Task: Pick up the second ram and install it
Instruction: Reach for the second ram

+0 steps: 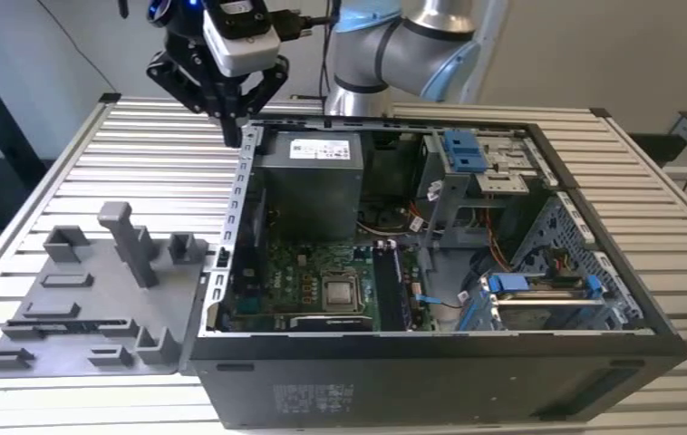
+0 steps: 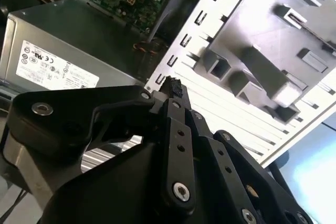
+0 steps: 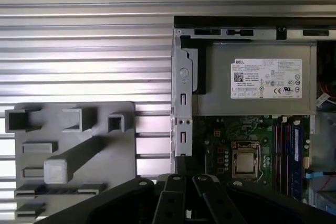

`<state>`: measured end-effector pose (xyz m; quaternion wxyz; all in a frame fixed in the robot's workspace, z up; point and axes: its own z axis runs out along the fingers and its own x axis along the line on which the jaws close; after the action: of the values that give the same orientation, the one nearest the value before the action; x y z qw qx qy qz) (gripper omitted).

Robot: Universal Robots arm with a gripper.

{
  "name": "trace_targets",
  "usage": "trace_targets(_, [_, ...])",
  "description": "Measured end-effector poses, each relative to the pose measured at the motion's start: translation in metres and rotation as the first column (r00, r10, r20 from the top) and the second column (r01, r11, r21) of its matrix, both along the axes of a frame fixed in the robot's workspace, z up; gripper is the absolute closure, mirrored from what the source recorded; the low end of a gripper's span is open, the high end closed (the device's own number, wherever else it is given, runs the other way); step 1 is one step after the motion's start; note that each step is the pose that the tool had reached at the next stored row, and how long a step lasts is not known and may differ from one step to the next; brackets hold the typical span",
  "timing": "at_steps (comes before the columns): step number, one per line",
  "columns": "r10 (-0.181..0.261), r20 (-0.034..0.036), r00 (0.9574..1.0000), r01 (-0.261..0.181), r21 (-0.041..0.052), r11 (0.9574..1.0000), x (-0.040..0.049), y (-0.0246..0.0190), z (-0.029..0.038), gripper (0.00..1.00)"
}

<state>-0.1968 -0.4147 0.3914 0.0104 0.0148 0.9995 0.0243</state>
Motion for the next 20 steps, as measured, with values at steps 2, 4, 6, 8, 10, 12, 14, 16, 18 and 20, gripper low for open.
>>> trace_targets(2, [0.002,0.0,1.0,-0.002,0.0,1.0,-0.0036,-0.0024,-0.0001,0.89])
trace_targets(4, [0.005,0.0,1.0,-0.005,0.0,1.0,-0.0068,-0.0056,-0.0002,0.89])
trace_targets(6, [0.006,0.0,1.0,-0.006,0.0,1.0,-0.0115,-0.0082,-0.0003,0.89])
trace_targets(8, [0.008,0.0,1.0,-0.008,0.0,1.0,-0.0173,-0.0107,-0.0004,0.89])
trace_targets(10, [0.009,0.0001,1.0,-0.009,0.0,1.0,-0.0235,-0.0127,-0.0005,0.89])
trace_targets(12, [0.01,0.0003,0.9999,-0.01,0.0,0.9999,-0.0305,-0.0148,-0.0006,0.89])
trace_targets(14, [0.011,0.0003,0.9999,-0.011,0.0,0.9999,-0.0373,-0.0166,-0.0008,0.89])
trace_targets(16, [0.012,0.0002,0.9999,-0.012,-0.0001,0.9999,-0.0448,-0.0182,-0.0008,0.89])
trace_targets(18, [0.012,0.0003,0.9999,-0.012,0.0,0.9999,-0.0516,-0.019,-0.001,0.89])
trace_targets(20, [0.012,0.0002,0.9999,-0.012,0.0,0.9999,-0.0583,-0.0193,-0.0011,0.89])
